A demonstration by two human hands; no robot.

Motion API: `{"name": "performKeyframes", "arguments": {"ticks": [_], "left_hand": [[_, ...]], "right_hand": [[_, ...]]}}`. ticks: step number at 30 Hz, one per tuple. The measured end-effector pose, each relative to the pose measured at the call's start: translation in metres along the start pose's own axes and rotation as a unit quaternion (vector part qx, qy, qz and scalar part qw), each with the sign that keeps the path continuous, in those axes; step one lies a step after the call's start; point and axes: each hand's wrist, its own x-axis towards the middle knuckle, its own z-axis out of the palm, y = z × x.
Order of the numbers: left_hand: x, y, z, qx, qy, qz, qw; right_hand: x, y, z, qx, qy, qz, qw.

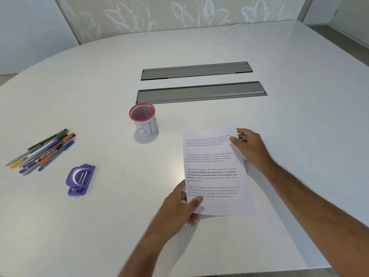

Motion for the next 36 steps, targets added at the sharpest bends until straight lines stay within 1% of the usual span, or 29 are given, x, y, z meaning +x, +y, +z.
{"name": "performKeyframes", "arguments": {"ticks": [2,5,8,10,14,20,23,26,29,34,36], "left_hand": [[-0.001,-0.002,-0.007,0.037,0.018,-0.004,0.999],[-0.001,-0.004,-0.018,0.063,0.055,-0.035,0.996],[-0.001,-0.004,-0.033,0.089,0.073,-0.035,0.993],[-0.003,-0.004,-0.044,0.111,0.091,-0.018,0.989],[-0.005,-0.007,-0.070,0.151,0.152,0.023,0.976],[-0.008,-0.019,-0.116,0.178,0.223,0.052,0.957],[-0.008,-0.030,-0.136,0.239,0.247,0.056,0.937],[-0.009,-0.039,-0.153,0.318,0.275,0.058,0.905],[-0.012,-0.047,-0.166,0.391,0.281,0.058,0.875],[-0.017,-0.054,-0.173,0.443,0.254,0.067,0.857],[-0.018,-0.055,-0.173,0.467,0.250,0.077,0.845]], "right_hand": [[0.000,-0.002,0.001,-0.045,0.008,-0.001,0.999],[-0.005,-0.005,0.002,-0.112,0.031,-0.015,0.993],[-0.014,-0.007,0.005,-0.139,0.060,-0.046,0.987],[-0.020,-0.011,0.010,-0.138,0.056,-0.058,0.987],[-0.030,-0.020,0.031,-0.152,0.023,-0.086,0.984],[-0.043,-0.041,0.076,-0.149,-0.021,-0.114,0.982],[-0.049,-0.049,0.100,-0.153,-0.042,-0.125,0.979],[-0.055,-0.058,0.123,-0.163,-0.066,-0.143,0.974],[-0.062,-0.068,0.148,-0.180,-0.099,-0.166,0.965],[-0.073,-0.080,0.188,-0.200,-0.163,-0.184,0.948],[-0.077,-0.082,0.205,-0.210,-0.189,-0.197,0.939]]}}
